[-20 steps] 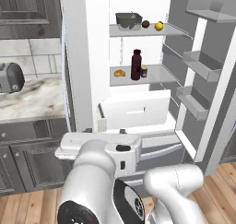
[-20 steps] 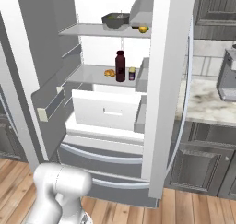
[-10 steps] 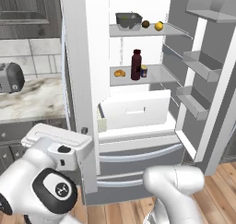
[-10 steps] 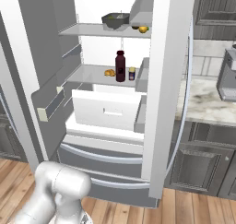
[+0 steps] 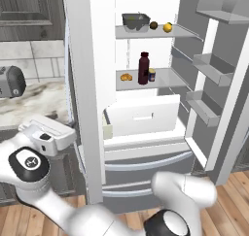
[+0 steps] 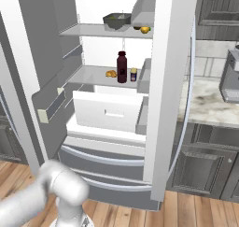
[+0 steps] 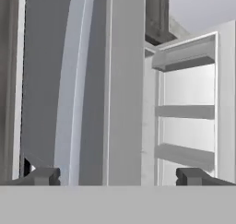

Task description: Place the tupperware on the top shelf of the fridge. Make space for the tupperware among the existing items by rearranging them on the shelves if needed. Close the fridge door when finished.

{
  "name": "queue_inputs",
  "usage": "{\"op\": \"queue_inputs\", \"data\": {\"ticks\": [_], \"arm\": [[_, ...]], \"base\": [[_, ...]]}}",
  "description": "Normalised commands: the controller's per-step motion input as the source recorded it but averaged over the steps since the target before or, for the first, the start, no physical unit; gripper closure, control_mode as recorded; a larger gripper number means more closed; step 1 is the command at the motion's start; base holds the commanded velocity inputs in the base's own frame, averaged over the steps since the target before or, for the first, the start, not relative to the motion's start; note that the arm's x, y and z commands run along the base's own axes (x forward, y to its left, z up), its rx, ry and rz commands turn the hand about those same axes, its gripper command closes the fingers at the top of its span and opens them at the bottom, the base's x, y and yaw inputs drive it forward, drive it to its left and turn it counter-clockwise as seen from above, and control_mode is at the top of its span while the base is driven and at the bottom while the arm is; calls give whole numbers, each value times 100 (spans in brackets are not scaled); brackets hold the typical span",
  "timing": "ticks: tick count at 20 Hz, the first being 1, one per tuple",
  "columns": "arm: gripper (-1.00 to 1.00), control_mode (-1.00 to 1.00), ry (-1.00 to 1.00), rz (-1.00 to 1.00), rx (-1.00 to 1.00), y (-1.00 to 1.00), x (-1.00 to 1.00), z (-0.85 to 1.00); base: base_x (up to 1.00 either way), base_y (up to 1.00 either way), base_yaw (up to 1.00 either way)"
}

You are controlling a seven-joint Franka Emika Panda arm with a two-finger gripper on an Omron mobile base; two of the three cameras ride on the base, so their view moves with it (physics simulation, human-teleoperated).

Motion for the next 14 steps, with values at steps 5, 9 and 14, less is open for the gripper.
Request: {"op": "queue_inputs", "data": {"ticks": [5,9,14], "arm": [[-100,-100,0,-3,0,0,65,-5],[-100,-100,0,0,0,-1,54,-1],[-100,-100,0,0,0,-50,20,0]], "base": [[0,0,0],[0,0,0],[0,0,0]]}}
